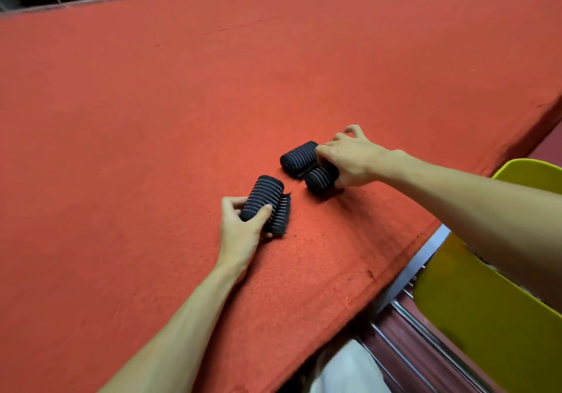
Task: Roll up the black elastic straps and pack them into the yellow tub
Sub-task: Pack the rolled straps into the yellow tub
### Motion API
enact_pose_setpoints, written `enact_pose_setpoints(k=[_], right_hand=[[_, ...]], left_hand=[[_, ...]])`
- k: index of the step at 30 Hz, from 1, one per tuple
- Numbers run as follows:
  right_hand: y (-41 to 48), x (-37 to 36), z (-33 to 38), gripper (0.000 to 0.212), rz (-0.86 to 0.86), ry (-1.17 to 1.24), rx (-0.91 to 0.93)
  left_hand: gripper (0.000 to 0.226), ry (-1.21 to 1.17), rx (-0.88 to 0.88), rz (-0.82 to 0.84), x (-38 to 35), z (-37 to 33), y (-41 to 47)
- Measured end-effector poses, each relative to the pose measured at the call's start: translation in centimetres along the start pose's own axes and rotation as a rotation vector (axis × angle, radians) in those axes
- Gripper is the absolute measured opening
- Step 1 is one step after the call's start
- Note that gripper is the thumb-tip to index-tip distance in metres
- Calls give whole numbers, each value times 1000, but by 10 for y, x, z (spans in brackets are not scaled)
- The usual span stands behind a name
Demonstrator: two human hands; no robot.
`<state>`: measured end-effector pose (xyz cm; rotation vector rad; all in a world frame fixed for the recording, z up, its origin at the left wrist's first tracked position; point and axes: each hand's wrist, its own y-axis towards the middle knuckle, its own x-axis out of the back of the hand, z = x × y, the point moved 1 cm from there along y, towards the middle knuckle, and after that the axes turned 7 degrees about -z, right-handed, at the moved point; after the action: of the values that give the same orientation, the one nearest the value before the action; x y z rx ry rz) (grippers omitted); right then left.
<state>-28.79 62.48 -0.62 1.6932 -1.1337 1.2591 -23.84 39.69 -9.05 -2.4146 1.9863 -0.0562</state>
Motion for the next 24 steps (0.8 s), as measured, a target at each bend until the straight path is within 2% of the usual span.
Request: enact_pose_setpoints(k=[4, 9, 11, 13, 17, 21, 24], right_hand=[[-24, 26, -6, 47, -79, 237, -56], [-70, 76, -8, 52, -183, 741, -156], [-98, 91, -12, 52, -208, 1044, -208], [-124, 103, -22, 48, -266, 1221, -238], [-196, 114, -49, 37, -329, 1316, -302], [-259, 97, -82, 35, -285, 1499, -405], [-301, 79, -101, 32, -327, 1432, -510]], left_hand=[[32, -33, 41, -32, 3, -22, -13], [37, -21, -118, -36, 6, -69, -39], [37, -39, -175, -9, 0, -90, -57], [34, -55, -196, 20, -8, -105, -71], [32, -41, -254, 133, -44, -124, -111], [34, -17, -299, 243, -88, -131, -147], [34, -4, -320, 314, -119, -133, -172]])
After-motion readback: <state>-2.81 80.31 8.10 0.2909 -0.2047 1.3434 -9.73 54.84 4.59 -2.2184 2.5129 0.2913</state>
